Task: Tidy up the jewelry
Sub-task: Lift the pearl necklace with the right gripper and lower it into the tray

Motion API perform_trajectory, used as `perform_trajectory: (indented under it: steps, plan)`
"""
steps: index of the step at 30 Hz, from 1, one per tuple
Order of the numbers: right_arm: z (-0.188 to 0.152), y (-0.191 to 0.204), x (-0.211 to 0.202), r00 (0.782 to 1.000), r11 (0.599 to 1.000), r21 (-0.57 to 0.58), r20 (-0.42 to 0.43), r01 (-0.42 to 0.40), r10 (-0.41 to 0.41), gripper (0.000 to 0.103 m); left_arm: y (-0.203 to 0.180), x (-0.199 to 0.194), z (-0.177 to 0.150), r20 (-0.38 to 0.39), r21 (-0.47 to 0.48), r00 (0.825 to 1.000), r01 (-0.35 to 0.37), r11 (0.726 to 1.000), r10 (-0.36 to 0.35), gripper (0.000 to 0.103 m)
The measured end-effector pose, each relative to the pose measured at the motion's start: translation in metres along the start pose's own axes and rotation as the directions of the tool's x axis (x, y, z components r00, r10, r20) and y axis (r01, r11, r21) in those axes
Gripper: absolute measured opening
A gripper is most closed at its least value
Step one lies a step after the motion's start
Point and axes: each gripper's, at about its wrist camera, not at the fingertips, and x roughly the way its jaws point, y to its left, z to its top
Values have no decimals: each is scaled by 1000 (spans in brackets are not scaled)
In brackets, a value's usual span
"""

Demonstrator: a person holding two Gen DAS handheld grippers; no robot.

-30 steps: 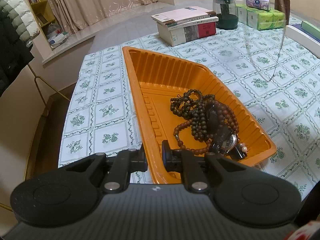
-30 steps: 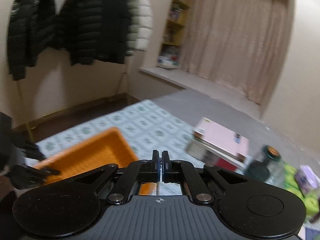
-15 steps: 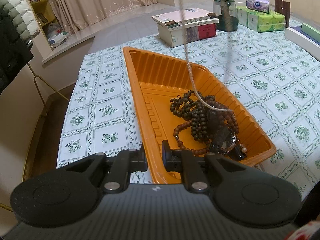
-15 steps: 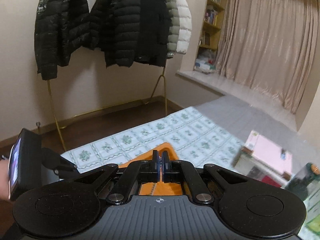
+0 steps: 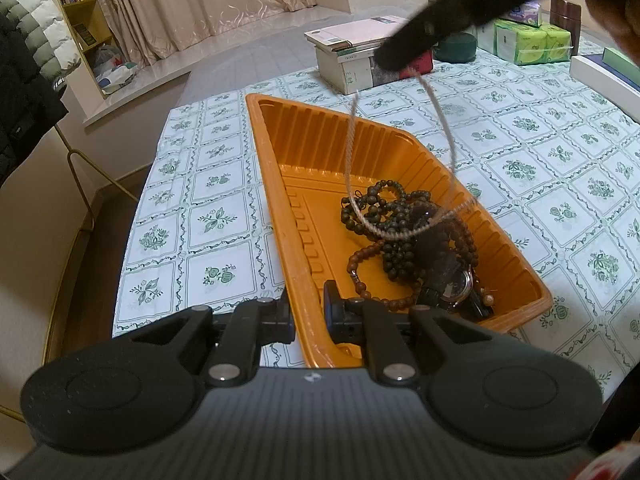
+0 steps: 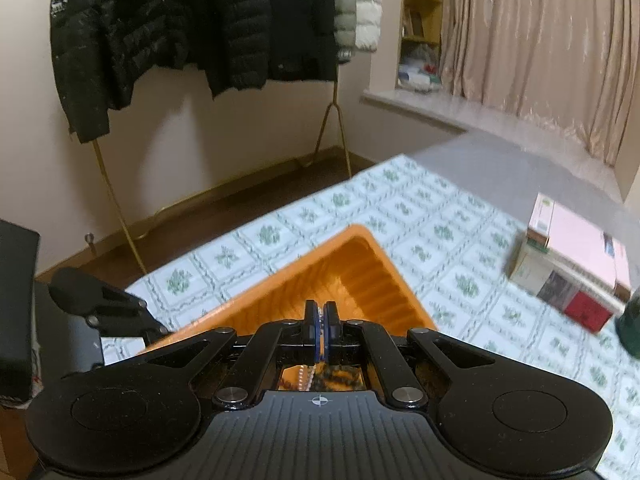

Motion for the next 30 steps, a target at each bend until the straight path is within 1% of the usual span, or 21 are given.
perform_trajectory:
  steps: [6,14,30]
  plan:
    - [-11,-7,13,999,999,36,-45,-4,6,1,0,1,-1,-1,-1,1000,1,1000,-1,11]
    - [-19,-14,22,995,998,54,-99,18,-13,1,1,0,-1,0,-2,1000,1,1000,-1,11]
    - [-19,-14,29,993,998,65,-113,27,-20,1,1,0,-1,-1,-1,1000,1,1000,-1,11]
